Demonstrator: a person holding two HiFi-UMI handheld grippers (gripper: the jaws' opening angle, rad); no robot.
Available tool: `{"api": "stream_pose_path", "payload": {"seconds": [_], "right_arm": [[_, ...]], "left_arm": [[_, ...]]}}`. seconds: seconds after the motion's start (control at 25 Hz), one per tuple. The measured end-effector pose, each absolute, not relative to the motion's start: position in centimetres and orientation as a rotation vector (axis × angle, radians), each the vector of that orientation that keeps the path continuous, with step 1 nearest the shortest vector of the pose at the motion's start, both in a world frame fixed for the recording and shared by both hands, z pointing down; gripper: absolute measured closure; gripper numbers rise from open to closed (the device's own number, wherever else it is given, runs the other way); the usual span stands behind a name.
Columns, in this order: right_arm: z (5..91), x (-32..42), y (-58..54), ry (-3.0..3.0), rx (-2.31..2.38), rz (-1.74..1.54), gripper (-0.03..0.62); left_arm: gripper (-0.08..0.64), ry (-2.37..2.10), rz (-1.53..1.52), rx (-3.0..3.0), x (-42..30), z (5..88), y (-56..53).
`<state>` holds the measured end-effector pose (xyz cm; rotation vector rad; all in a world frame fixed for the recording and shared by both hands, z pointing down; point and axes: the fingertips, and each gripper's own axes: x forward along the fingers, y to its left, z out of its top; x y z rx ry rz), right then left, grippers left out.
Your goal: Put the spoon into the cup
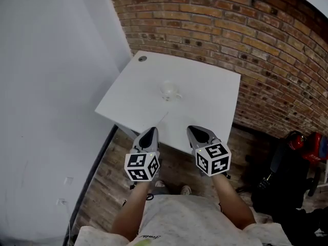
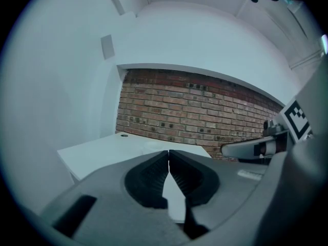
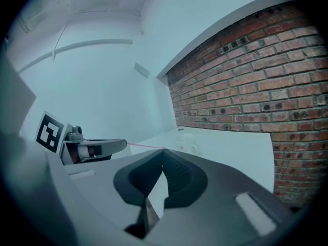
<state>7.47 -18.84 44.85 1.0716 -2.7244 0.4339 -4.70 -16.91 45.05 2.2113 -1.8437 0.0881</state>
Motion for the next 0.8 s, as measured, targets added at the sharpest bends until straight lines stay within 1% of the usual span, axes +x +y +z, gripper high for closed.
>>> {"api": "stream_pose_path", "payload": {"seconds": [0.36,0.8], "right_arm": [[45.4,5.9,-22.4,-2.712,1.065,0.404,0.583],[45.4,2.4,-29.1,-2.672,1.108,0.401,0.583]], "left_arm": [[0.554,-1.834,0.061,2.221,-6.0,45.6,-20.9],[0.554,-1.759,0.078,2.252,-9.1,46.2,-28.7]]}}
